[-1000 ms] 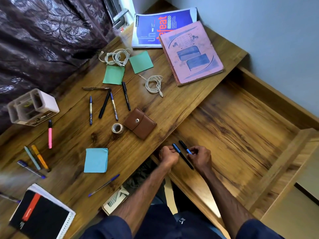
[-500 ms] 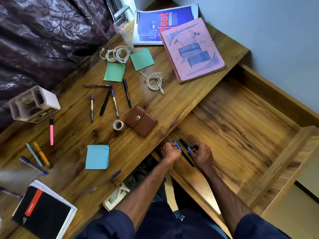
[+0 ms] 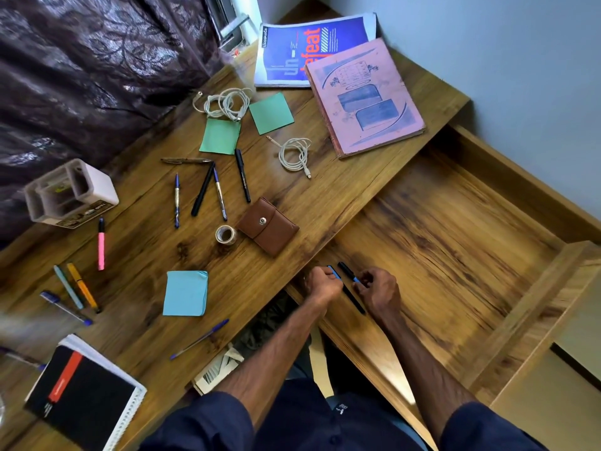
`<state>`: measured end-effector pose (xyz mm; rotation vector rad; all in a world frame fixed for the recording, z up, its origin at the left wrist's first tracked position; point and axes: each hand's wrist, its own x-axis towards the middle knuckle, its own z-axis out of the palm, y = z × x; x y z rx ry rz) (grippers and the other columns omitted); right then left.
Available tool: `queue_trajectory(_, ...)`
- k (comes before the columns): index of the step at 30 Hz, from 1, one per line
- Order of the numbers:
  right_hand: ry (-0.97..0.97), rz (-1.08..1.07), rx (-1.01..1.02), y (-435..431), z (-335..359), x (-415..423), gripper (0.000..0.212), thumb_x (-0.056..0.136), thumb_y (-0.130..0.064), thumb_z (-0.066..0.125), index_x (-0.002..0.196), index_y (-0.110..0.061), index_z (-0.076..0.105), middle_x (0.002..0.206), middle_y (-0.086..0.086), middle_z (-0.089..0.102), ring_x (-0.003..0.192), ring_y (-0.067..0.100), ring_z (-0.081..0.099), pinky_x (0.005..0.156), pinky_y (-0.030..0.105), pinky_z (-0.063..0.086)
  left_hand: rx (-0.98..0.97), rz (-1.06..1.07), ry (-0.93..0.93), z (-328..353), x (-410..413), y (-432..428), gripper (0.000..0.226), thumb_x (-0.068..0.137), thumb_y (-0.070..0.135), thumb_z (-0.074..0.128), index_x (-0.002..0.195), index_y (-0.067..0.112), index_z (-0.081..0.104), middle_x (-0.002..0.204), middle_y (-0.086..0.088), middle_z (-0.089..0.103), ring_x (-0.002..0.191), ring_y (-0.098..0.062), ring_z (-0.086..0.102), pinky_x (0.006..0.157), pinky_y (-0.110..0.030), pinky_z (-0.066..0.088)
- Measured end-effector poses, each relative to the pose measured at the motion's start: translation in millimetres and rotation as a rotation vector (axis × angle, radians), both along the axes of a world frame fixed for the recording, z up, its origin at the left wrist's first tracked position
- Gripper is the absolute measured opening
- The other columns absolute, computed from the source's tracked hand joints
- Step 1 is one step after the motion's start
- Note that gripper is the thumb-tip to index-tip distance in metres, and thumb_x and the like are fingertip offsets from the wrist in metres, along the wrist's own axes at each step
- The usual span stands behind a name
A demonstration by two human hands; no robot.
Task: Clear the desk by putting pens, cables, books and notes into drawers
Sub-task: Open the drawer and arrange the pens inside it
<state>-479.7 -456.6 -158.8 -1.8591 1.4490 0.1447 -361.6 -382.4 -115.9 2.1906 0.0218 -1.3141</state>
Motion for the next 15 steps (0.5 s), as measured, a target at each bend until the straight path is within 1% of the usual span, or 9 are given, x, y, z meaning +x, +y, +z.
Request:
queue_trajectory(2, -0.039, 0.023, -0.035, 0, 5, 2, 0.022, 0.083, -0.021, 0.082, 0.104, -0.017, 0.076, 0.103, 0.000, 0.074, 0.090, 0.015, 0.069, 0.079, 0.032, 0.059, 0.001, 0.005, -0.019, 4, 2, 0, 0.040, 0.092, 0.002, 0.065, 0.131, 0.011, 0.059, 0.132, -0.007, 0.058, 0.114, -0.014, 0.058, 0.083, -0.021, 0.054)
queue_trajectory(3, -0.065, 0.033, -0.057, 0, 9, 4, 0.023, 0.083, -0.020, 0.081, 0.105, -0.017, 0.076, 0.104, 0.001, 0.073, 0.092, 0.015, 0.068, 0.080, 0.033, 0.059, -0.004, 0.005, -0.017, 7, 3, 0, 0.040, 0.092, 0.003, 0.065, 0.131, 0.012, 0.058, 0.131, -0.007, 0.058, 0.115, -0.015, 0.058, 0.086, -0.022, 0.054)
queue_trajectory(4, -0.093, 0.044, -0.086, 1, 14, 5, 0.022, 0.083, -0.020, 0.081, 0.104, -0.016, 0.076, 0.104, 0.001, 0.072, 0.093, 0.015, 0.067, 0.081, 0.034, 0.059, -0.015, 0.005, -0.008, 10, 4, 0, 0.041, 0.092, 0.003, 0.065, 0.131, 0.012, 0.058, 0.130, -0.006, 0.059, 0.112, -0.013, 0.059, 0.081, -0.020, 0.053)
queue_trajectory(6, -0.163, 0.065, -0.158, 3, 24, 9, 0.018, 0.083, -0.019, 0.080, 0.099, -0.015, 0.075, 0.100, 0.002, 0.070, 0.091, 0.017, 0.065, 0.081, 0.037, 0.057, -0.037, -0.005, -0.009, 18, 7, 1, 0.041, 0.090, 0.004, 0.068, 0.129, 0.014, 0.058, 0.124, -0.003, 0.060, 0.097, -0.006, 0.058, 0.065, -0.014, 0.045)
queue_trajectory(8, -0.250, 0.065, -0.222, 5, 35, 13, 0.012, 0.083, -0.018, 0.079, 0.094, -0.014, 0.075, 0.093, 0.001, 0.069, 0.086, 0.017, 0.064, 0.077, 0.036, 0.056, -0.059, -0.023, -0.021, 25, 10, 1, 0.040, 0.089, 0.006, 0.071, 0.126, 0.016, 0.060, 0.121, -0.002, 0.063, 0.089, -0.003, 0.057, 0.060, -0.013, 0.042)
queue_trajectory(10, -0.344, 0.052, -0.273, 8, 48, 18, 0.009, 0.083, -0.018, 0.079, 0.090, -0.015, 0.075, 0.088, 0.000, 0.069, 0.079, 0.014, 0.063, 0.072, 0.034, 0.055, -0.094, -0.038, -0.027, 33, 12, 3, 0.036, 0.089, 0.007, 0.071, 0.124, 0.016, 0.063, 0.121, -0.004, 0.066, 0.099, -0.009, 0.064, 0.067, -0.015, 0.050)
queue_trajectory(12, -0.428, 0.054, -0.312, 11, 61, 26, 0.007, 0.083, -0.018, 0.079, 0.087, -0.017, 0.073, 0.086, -0.002, 0.068, 0.075, 0.011, 0.062, 0.068, 0.030, 0.055, -0.128, -0.062, -0.035, 44, 16, 5, 0.031, 0.090, 0.007, 0.071, 0.119, 0.014, 0.067, 0.119, -0.008, 0.070, 0.107, -0.018, 0.067, 0.084, -0.030, 0.060)
queue_trajectory(13, -0.464, 0.060, -0.327, 12, 67, 30, 0.007, 0.083, -0.018, 0.079, 0.087, -0.017, 0.073, 0.085, -0.003, 0.068, 0.075, 0.009, 0.062, 0.067, 0.027, 0.054, -0.148, -0.076, -0.041, 50, 18, 7, 0.028, 0.090, 0.006, 0.070, 0.117, 0.013, 0.069, 0.117, -0.009, 0.071, 0.108, -0.020, 0.068, 0.092, -0.036, 0.059)
queue_trajectory(15, -0.525, 0.080, -0.352, 13, 80, 40, 0.008, 0.083, -0.020, 0.078, 0.087, -0.019, 0.072, 0.085, -0.005, 0.068, 0.074, 0.007, 0.061, 0.066, 0.022, 0.052, -0.195, -0.084, -0.056, 63, 25, 11, 0.027, 0.091, 0.004, 0.068, 0.117, 0.010, 0.069, 0.115, -0.011, 0.072, 0.109, -0.022, 0.068, 0.098, -0.042, 0.057)
